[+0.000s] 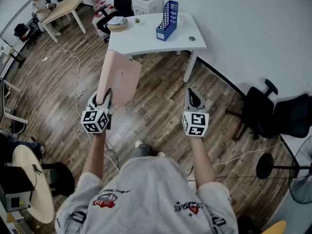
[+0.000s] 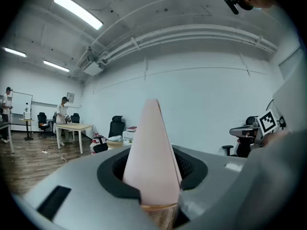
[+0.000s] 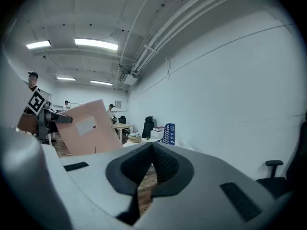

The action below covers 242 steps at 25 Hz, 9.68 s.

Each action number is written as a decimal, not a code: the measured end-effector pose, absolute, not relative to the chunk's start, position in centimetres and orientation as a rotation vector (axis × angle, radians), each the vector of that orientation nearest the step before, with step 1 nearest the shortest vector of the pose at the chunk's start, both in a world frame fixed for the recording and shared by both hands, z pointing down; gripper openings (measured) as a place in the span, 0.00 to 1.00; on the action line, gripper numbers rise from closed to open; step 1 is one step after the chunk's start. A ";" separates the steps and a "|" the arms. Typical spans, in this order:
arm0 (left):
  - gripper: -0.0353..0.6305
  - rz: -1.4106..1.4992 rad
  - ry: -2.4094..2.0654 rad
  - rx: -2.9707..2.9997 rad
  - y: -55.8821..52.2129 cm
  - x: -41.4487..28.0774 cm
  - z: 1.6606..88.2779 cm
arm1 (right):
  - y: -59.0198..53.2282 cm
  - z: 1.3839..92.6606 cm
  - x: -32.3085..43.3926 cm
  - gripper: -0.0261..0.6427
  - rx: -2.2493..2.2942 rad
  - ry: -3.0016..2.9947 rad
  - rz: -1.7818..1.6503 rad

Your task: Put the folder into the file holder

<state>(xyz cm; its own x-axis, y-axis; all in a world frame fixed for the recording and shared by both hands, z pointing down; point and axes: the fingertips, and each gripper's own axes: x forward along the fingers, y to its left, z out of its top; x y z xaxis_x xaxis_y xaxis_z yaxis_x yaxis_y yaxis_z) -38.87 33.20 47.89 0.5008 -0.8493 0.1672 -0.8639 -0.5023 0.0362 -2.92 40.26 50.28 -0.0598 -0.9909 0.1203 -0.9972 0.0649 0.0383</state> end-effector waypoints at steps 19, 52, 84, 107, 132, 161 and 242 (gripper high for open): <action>0.27 0.167 -1.474 2.645 33.9 -37.7 47.1 | 41.6 50.4 -2.3 0.03 2.109 -2.211 0.111; 0.28 0.059 -1.326 2.633 12.3 -31.0 49.2 | 24.3 51.8 3.1 0.03 2.074 -2.093 0.147; 0.28 0.012 -1.511 2.545 -17.1 -28.8 47.9 | -8.4 53.5 6.5 0.03 1.978 -2.246 0.197; 0.28 -0.034 -1.696 2.453 -33.0 -21.1 43.1 | -32.8 53.1 16.5 0.03 1.835 -2.436 0.295; 0.27 -0.266 -1.164 2.863 -31.0 -14.3 28.9 | -32.6 53.9 16.9 0.03 1.993 -2.333 0.311; 0.28 0.113 -0.999 2.877 -31.6 -8.2 38.6 | -31.1 54.6 19.7 0.03 2.069 -2.238 0.332; 0.29 0.445 -0.889 2.746 -35.6 0.1 43.2 | -28.7 56.8 24.3 0.03 2.177 -2.115 0.409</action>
